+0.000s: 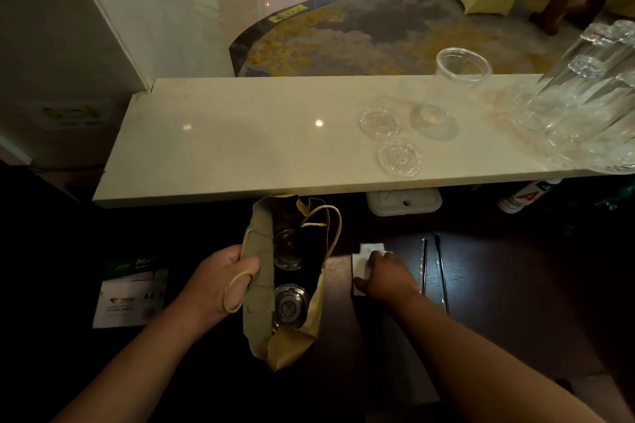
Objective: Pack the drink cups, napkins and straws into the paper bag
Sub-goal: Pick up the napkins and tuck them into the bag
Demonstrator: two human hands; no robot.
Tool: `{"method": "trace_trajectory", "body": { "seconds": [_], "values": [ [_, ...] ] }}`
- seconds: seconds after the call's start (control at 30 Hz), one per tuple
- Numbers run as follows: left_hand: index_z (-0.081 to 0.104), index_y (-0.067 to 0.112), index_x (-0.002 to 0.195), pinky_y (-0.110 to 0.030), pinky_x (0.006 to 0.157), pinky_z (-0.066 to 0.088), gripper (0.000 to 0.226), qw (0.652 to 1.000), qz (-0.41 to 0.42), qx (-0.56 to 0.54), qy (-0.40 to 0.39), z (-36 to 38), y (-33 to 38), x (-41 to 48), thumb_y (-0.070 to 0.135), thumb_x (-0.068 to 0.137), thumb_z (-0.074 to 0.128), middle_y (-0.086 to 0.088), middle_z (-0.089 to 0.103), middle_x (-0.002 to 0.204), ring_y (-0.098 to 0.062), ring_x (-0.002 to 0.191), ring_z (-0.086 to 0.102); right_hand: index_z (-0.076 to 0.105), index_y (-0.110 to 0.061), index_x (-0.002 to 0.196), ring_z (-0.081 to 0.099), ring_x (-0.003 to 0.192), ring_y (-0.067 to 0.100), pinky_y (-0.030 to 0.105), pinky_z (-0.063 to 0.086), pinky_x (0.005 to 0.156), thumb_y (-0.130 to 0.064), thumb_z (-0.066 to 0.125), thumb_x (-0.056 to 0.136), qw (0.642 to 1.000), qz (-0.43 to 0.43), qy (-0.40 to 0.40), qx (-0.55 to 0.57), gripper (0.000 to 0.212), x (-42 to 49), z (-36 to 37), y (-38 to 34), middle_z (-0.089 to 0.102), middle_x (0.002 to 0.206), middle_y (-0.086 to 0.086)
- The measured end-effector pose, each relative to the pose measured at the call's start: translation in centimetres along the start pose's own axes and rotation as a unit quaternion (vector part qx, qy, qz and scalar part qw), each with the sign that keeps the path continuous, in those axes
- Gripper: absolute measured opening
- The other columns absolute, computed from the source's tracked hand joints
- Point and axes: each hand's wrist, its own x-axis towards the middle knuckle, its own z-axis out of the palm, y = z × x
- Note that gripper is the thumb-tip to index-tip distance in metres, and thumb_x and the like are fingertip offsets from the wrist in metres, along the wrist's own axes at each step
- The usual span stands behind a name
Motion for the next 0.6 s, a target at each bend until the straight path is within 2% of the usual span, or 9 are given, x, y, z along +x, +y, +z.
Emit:
{"method": "trace_trajectory", "body": {
  "seconds": [0.07,0.17,0.23,0.33,0.4,0.5,0.6],
  "values": [
    [0.071,-0.005,0.092,-0.034,0.067,0.050,0.040,1.000,-0.005,-0.010,0.003,0.1,0.0,0.1,0.026,0.070,0.058,-0.028,0.073,0.089,-0.031,0.077,0.066,0.050,-0.016,0.135,0.053,0.120,0.030,0.041,0.051,0.094,-0.064,0.065,0.080,0.999,-0.029,-0.004,-0.029,0.075,-1.2,0.8,-0.8,0.054,0.132,0.012],
    [0.071,-0.006,0.092,-0.035,0.068,0.050,0.030,1.000,-0.012,-0.019,-0.001,0.3,-0.2,0.3,0.019,0.078,0.063,-0.021,0.072,0.084,-0.032,0.078,0.066,0.048,-0.015,0.138,0.050,0.124,0.032,0.044,0.050,0.097,-0.065,0.064,0.081,0.996,-0.055,-0.003,-0.073,0.077,-2.6,1.9,-1.6,0.051,0.136,0.013],
    [0.070,-0.007,0.091,-0.036,0.068,0.050,0.019,1.000,-0.011,-0.020,0.001,0.4,-0.2,0.4,0.010,0.086,0.064,-0.019,0.072,0.082,-0.032,0.078,0.065,0.048,-0.014,0.138,0.049,0.126,0.032,0.044,0.050,0.099,-0.051,0.064,0.088,0.994,-0.067,-0.012,-0.084,0.064,-2.9,2.5,-2.0,0.050,0.139,0.013],
    [0.072,-0.006,0.092,-0.035,0.068,0.051,0.022,1.000,-0.010,-0.005,0.009,0.4,0.0,0.5,0.014,0.085,0.064,-0.028,0.073,0.087,-0.031,0.077,0.067,0.052,-0.012,0.136,0.049,0.125,0.032,0.043,0.051,0.098,-0.030,0.053,0.097,0.993,-0.073,-0.001,-0.089,0.043,-3.1,2.5,-2.2,0.052,0.138,0.014],
    [0.072,-0.005,0.092,-0.031,0.063,0.052,0.017,1.000,-0.009,0.011,0.011,0.4,0.0,0.6,0.009,0.090,0.063,-0.027,0.074,0.088,-0.027,0.075,0.068,0.056,-0.013,0.132,0.053,0.122,0.031,0.041,0.051,0.096,-0.029,0.054,0.097,0.996,-0.063,0.004,-0.066,0.039,-3.0,2.0,-1.9,0.056,0.135,0.013],
    [0.072,-0.004,0.091,-0.021,0.052,0.052,0.019,0.999,-0.005,0.039,0.010,0.3,-0.2,0.6,0.002,0.096,0.055,-0.015,0.072,0.081,-0.019,0.067,0.067,0.063,-0.015,0.119,0.064,0.106,0.027,0.039,0.056,0.089,-0.031,0.064,0.090,1.000,-0.026,0.006,0.010,0.033,-3.1,0.8,-1.3,0.066,0.120,0.010],
    [0.073,-0.004,0.092,-0.024,0.056,0.052,0.019,0.999,-0.001,0.042,0.013,0.1,-0.2,0.6,0.003,0.096,0.055,-0.014,0.073,0.080,-0.020,0.069,0.067,0.067,-0.019,0.102,0.070,0.088,0.024,0.035,0.056,0.072,-0.048,0.068,0.087,0.992,0.005,0.039,0.119,0.033,-3.8,-1.2,-1.2,0.073,0.097,0.004]
  ]
}}
